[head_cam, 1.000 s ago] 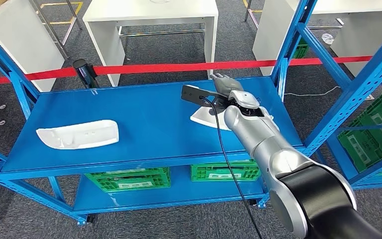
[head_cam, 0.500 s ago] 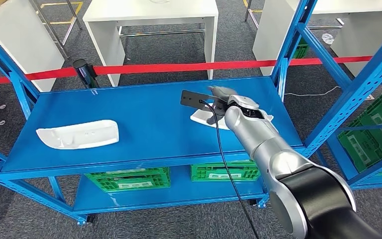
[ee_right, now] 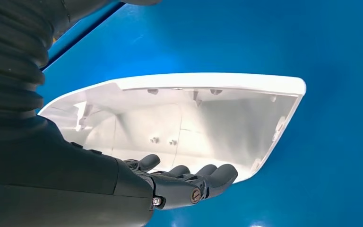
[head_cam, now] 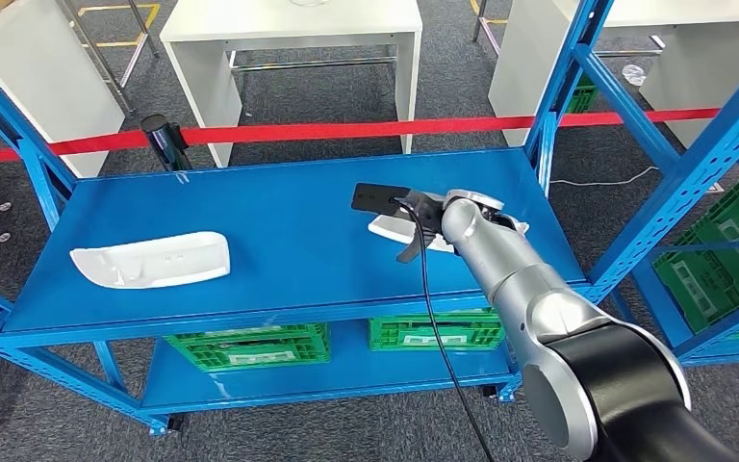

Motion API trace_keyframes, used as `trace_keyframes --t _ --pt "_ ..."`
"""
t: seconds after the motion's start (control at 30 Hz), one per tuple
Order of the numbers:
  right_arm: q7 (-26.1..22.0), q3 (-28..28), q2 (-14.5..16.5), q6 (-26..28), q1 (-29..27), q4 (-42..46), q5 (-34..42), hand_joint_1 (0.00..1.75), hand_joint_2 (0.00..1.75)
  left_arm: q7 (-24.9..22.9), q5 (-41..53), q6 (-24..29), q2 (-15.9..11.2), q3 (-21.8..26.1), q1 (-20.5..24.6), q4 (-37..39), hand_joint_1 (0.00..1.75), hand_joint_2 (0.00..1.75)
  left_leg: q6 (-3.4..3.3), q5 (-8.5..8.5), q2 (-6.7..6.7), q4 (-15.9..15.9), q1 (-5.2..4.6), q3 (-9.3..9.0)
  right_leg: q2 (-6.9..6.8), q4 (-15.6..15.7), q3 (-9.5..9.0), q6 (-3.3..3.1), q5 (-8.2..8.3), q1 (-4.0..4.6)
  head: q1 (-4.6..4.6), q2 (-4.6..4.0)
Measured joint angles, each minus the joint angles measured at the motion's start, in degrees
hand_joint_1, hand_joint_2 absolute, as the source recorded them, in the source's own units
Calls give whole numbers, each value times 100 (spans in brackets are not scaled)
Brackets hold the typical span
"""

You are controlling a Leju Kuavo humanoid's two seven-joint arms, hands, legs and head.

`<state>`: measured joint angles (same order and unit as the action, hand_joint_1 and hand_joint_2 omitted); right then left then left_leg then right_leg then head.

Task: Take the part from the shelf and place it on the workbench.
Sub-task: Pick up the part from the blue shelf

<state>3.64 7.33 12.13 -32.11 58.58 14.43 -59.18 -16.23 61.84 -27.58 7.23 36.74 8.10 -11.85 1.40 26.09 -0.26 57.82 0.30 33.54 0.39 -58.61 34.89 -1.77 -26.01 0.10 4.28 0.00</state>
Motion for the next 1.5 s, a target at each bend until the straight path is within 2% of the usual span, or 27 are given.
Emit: trace_keyframes --t 0.3,1.23,1.37,1.5 --pt "-304 -12 -1 149 -75 0 -36 0 175 77 -52 0 -1 44 -17 0 0 0 0 0 0 0 0 0 0 0 0 0 0 1 0 0" --pt "-514 -17 -330 388 -584 -2 117 0 175 334 -65 0 -73 275 -224 0 0 0 2 2 0 0 0 0 0 0 0 0 -1 0 0 0" --pt "-482 -33 -386 461 -666 -2 177 175 175 376 -65 0 -74 284 -238 0 0 0 2 3 0 0 0 0 0 1 0 0 -1 0 0 0" --pt "-485 -56 -438 516 -721 -2 223 175 175 395 -66 0 -74 293 -242 0 0 0 2 3 0 0 0 0 0 1 0 0 -1 0 0 0"
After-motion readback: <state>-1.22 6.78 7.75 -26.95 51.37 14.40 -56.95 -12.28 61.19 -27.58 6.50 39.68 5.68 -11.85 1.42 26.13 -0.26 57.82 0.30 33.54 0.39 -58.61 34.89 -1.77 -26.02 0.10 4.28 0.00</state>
